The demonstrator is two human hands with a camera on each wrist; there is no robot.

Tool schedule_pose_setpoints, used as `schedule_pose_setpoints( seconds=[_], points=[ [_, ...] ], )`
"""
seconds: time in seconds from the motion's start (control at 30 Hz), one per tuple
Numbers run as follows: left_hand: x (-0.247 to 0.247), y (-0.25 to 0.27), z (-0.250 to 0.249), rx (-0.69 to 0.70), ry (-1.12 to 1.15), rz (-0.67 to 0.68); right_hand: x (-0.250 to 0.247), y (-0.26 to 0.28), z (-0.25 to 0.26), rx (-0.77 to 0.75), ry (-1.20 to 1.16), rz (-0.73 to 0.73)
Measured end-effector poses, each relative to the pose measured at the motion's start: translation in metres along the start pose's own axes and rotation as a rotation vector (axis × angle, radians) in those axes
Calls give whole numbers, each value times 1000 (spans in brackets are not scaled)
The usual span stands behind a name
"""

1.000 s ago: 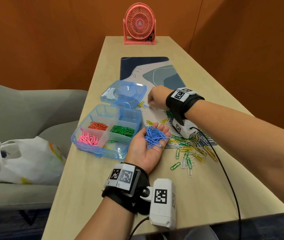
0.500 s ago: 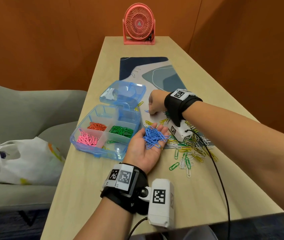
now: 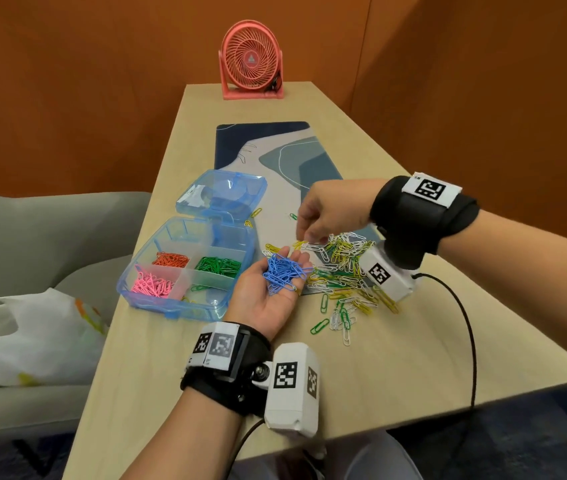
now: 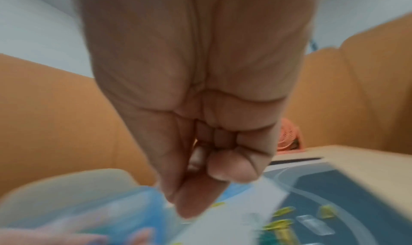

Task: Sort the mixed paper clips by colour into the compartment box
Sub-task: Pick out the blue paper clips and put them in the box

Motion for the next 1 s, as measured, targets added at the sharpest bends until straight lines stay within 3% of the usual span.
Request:
schedule_pose_setpoints(
  seconds=[0.07,0.17,0.3,0.43,0.63,0.8,1.0],
  points=[
    [0,1,3,-10,-4,-16,-11,8,-31,103,81,-69],
    [-2,4,6,-4,-18,-30,-5,24,-73,234,130,-45],
    [-8,11,4,20,-18,-46,25,38,-86,230,61,42],
    [-18,23,0,51,-30,-72,35,44,-88,239,12,29],
    [-44,45,-3,55,-27,-104,34,46,-63,141,28,-12],
    [-51,56,-9,65,-12,-111,53,43,-40,95,39,74],
    [-43,57,-4,58,2,-136,30,6,-11,44,21,-154]
  ],
)
Point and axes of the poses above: each hand's wrist, its own y-axis away from the middle knuckle, its own x-axis out of the palm, z = x × y, the point moved 10 cm from there along -y, towards the middle knuckle, and after that the axes turned 8 degrees about -x, right-handed, at the moved point
